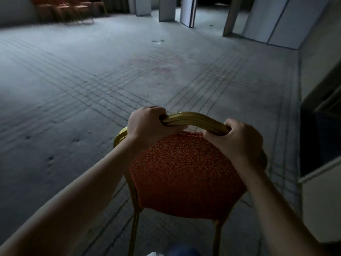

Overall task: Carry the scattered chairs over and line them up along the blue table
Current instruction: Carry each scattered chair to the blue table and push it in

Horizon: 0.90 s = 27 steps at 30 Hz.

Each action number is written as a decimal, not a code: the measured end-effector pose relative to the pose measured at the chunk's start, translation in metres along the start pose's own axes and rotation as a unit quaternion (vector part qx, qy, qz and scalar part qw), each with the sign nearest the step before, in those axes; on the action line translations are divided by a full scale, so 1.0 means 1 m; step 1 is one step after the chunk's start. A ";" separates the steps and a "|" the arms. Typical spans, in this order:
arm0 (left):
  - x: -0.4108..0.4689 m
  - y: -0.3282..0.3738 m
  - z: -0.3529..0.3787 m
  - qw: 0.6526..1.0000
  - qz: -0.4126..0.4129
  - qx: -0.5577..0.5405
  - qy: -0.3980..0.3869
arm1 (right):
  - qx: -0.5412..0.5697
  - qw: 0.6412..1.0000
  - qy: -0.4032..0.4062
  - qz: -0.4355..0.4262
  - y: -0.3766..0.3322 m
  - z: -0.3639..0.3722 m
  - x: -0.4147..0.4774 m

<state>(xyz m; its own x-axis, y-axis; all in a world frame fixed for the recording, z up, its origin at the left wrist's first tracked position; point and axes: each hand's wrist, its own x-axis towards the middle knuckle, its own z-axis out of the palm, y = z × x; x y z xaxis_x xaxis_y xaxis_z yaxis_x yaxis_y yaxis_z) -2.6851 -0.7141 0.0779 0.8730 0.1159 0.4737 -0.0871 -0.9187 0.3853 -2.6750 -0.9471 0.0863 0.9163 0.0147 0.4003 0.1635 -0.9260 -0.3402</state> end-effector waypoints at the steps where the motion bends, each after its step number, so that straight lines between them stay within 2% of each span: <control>1: 0.010 -0.009 -0.003 1.000 -0.004 0.003 0.006 | 0.008 1.000 0.001 -0.010 -0.009 0.006 0.013; 8: 0.088 -0.096 -0.018 0.995 -0.060 0.051 0.068 | 0.066 0.993 -0.012 -0.092 -0.086 0.084 0.125; 15: 0.183 -0.205 -0.006 0.974 -0.150 0.119 0.123 | 0.125 0.971 -0.089 -0.181 -0.179 0.189 0.263; 20: 0.223 -0.260 -0.010 0.953 -0.211 0.165 0.142 | 0.149 0.954 -0.106 -0.237 -0.237 0.243 0.325; 27: 0.276 -0.331 -0.025 0.927 -0.252 0.222 0.169 | 0.195 0.922 -0.113 -0.314 -0.320 0.302 0.397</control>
<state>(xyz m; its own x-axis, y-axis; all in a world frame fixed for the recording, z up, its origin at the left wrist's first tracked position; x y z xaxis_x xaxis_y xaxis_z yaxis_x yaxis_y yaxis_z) -2.4273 -0.3685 0.1014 0.5428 0.6154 0.5715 0.5621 -0.7718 0.2972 -2.2531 -0.5305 0.0970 0.6423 0.6210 0.4493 0.7662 -0.5035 -0.3993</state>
